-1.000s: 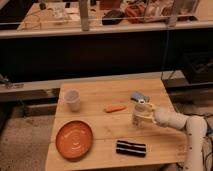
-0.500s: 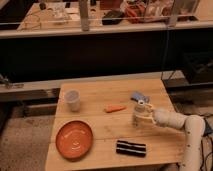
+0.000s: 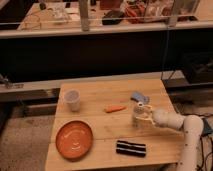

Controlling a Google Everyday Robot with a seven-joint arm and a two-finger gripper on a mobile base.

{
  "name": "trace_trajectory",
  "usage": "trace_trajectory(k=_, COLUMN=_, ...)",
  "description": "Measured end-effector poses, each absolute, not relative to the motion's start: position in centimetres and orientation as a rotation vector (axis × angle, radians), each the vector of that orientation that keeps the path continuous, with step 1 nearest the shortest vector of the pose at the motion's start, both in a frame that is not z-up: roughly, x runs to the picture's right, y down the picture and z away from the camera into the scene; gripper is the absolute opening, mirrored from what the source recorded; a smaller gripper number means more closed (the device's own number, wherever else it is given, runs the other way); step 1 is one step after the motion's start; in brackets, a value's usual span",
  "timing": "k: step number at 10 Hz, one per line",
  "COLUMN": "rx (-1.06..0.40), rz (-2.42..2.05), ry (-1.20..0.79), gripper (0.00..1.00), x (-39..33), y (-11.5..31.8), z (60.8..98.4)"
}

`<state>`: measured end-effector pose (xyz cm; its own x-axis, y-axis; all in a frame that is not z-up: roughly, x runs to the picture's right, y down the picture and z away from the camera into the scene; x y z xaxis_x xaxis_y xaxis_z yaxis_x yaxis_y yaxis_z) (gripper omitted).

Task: Stand the bottle upright

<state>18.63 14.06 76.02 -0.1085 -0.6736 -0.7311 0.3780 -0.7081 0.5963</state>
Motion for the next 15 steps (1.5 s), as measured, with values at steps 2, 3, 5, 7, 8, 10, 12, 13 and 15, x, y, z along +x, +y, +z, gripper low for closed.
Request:
trace_trajectory(k=2, rx=1.461, rz=-1.896, ry=-0.339, gripper=0.00, x=18.70, y=14.25, z=76.12)
trace_trajectory(k=3, rx=1.466, rz=-1.899, ry=-0.340, gripper=0.00, x=18.68, y=14.27, z=76.13)
trace_trajectory(k=5, rx=1.474, rz=-1.900, ry=-0.346, gripper=0.00, x=18.59, y=14.40, z=76.29)
trace_trajectory(k=7, rx=1.484, rz=-1.906, ry=-0.350, gripper=0.00, x=18.56, y=14.51, z=76.41)
trace_trajectory(k=8, rx=1.488, rz=-1.910, ry=-0.351, gripper=0.00, x=18.55, y=14.56, z=76.46)
trace_trajectory(k=10, rx=1.501, rz=-1.923, ry=-0.356, gripper=0.11, x=18.51, y=14.59, z=76.48)
trace_trajectory(k=12, rx=1.509, rz=-1.931, ry=-0.363, gripper=0.29, x=18.33, y=14.63, z=76.58)
trace_trajectory(k=13, rx=1.509, rz=-1.935, ry=-0.362, gripper=0.41, x=18.42, y=14.69, z=76.59)
trace_trajectory(k=15, rx=1.505, rz=-1.936, ry=-0.358, gripper=0.60, x=18.57, y=14.80, z=76.64)
